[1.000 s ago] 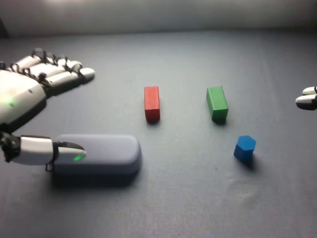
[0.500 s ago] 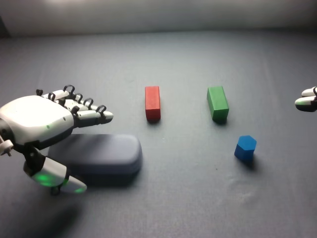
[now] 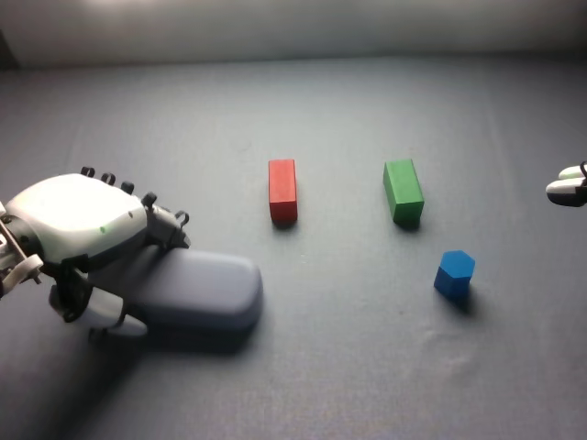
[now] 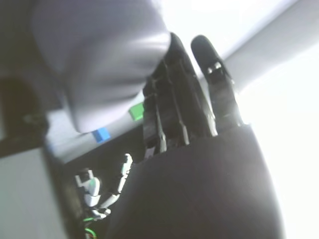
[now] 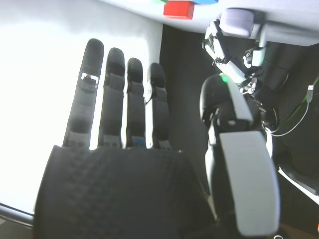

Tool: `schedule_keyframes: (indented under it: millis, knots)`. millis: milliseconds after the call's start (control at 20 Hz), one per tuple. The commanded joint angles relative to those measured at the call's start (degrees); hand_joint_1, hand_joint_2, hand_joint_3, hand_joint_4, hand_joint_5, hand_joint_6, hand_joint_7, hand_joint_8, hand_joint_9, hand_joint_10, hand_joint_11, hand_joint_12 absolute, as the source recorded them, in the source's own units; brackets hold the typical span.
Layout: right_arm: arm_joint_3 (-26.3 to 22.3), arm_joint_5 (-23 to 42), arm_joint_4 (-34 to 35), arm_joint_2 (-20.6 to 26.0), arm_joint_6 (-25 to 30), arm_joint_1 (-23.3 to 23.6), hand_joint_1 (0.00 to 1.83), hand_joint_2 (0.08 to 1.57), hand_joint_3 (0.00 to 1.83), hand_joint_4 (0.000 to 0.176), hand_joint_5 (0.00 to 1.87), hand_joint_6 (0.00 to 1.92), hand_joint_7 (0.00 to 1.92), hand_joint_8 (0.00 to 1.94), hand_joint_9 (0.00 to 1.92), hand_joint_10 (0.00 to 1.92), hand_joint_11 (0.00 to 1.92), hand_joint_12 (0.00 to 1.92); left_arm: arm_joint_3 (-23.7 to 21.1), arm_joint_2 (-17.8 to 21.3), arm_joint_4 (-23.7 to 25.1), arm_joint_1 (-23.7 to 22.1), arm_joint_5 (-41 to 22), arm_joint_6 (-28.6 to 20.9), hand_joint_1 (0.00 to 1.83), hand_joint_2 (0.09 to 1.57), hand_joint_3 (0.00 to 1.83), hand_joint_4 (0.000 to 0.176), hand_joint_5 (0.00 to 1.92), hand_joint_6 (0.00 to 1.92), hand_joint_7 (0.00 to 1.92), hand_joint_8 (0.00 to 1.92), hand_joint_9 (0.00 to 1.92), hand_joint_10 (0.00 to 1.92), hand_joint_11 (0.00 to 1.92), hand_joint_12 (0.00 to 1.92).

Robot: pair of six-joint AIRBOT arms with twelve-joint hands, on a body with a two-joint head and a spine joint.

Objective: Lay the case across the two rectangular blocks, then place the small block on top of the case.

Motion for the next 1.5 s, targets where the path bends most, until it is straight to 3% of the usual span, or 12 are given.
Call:
schedule_keyframes:
  millis: [0,150,200,350,450,700,800,950,1100,1250,1400,1450]
  knots:
    - [0.22,6.78,1.64,0.11,0.53,0.6,0.63,1.29,0.0,0.0,0.47,0.0,0.41,0.0,0.45,0.0,0.19,0.85,-0.46,0.02,0.22,-1.07,-9.04,0.02,1.24,1.14,0.0,0.0,1.0,0.75,0.86,1.44,1.04,1.61,1.1,1.85]
    - [0.2,6.78,1.64,0.11,0.64,0.6,0.58,1.32,0.0,0.0,0.46,0.0,0.4,0.0,0.44,0.0,0.15,0.91,-1.58,0.77,1.57,-2.23,-14.53,-2.51,1.25,1.09,0.0,0.0,1.0,0.88,1.07,0.95,1.09,0.89,1.0,1.27]
    - [0.2,6.78,1.64,0.11,0.64,0.6,0.56,1.31,0.0,0.0,0.45,0.0,0.4,0.0,0.44,0.0,0.15,0.91,-1.68,0.87,2.54,-3.29,-16.83,-3.96,1.25,1.08,0.0,0.0,1.03,0.82,1.07,0.96,1.11,0.82,0.97,1.22]
    - [0.21,6.78,1.65,0.05,0.64,0.67,0.6,1.3,0.0,0.0,0.46,0.0,0.41,0.0,0.45,0.0,0.16,0.91,-1.01,-0.1,4.32,-7.85,-18.95,-4.47,1.28,1.06,0.0,0.0,1.11,0.62,1.1,0.99,1.09,0.98,0.94,1.47]
    - [0.26,6.78,1.65,-0.04,0.64,0.77,0.61,1.3,0.0,0.0,0.47,0.0,0.41,0.0,0.45,0.0,0.16,0.92,1.16,-2.68,4.44,-11.14,-17.88,-4.47,1.38,1.03,0.0,0.0,1.1,0.61,1.17,0.72,1.12,0.99,0.96,1.31]
    - [0.33,6.78,1.64,-0.14,0.64,0.85,0.67,1.29,0.0,0.0,0.48,0.0,0.42,0.01,0.46,0.01,0.15,0.96,4.94,-6.87,5.13,-15.77,-13.32,-4.47,1.39,1.09,0.0,0.0,0.95,0.88,1.05,0.9,0.97,1.16,0.87,1.17]
    - [0.34,6.78,1.64,-0.15,0.64,0.85,0.63,1.28,0.0,0.0,0.47,0.0,0.41,0.0,0.46,0.0,0.14,0.95,5.41,-7.4,5.33,-16.38,-12.6,-4.47,1.4,1.05,0.0,0.0,1.03,0.82,1.14,0.7,1.08,1.0,0.97,1.06]
    - [0.37,6.78,1.56,-0.2,0.64,0.89,0.67,1.27,0.0,0.0,0.47,0.0,0.43,0.0,0.47,0.01,0.16,0.94,7.05,-9.14,6.31,-18.53,-10.01,-4.47,1.39,1.08,0.0,0.0,0.97,0.89,1.03,0.89,1.01,1.09,0.89,1.01]
    - [0.5,6.78,1.37,-0.38,0.64,1.01,0.65,1.28,0.0,0.0,0.46,0.0,0.42,0.0,0.47,0.0,0.18,0.89,10.78,-13.34,7.49,-22.53,-4.31,-4.46,1.39,1.09,0.0,0.0,1.11,0.47,1.0,1.03,0.96,1.28,0.86,1.29]
    - [0.62,6.77,1.19,-0.53,0.64,1.16,0.63,1.28,0.0,0.0,0.45,0.0,0.42,0.0,0.47,0.0,0.21,0.82,12.36,-15.01,7.19,-23.11,-2.79,-4.47,1.28,1.09,0.0,0.0,1.13,0.45,0.99,1.24,0.95,1.17,0.82,1.51]
    - [1.02,5.39,-0.08,-1.13,0.65,2.33,0.6,1.3,0.0,0.0,0.44,0.0,0.41,0.0,0.46,0.0,0.22,0.82,18.01,-20.83,3.5,-24.65,1.01,-4.48,1.4,1.07,0.0,0.0,1.16,0.39,1.05,0.94,1.01,1.21,0.86,1.32]
    - [1.05,5.39,-0.13,-1.17,0.66,2.43,0.61,1.3,0.0,0.0,0.45,0.0,0.42,0.0,0.46,0.0,0.22,0.81,18.13,-21.02,3.5,-24.79,1.1,-4.48,1.29,1.06,0.0,0.0,1.15,0.51,1.09,1.0,1.06,0.85,0.93,1.27]
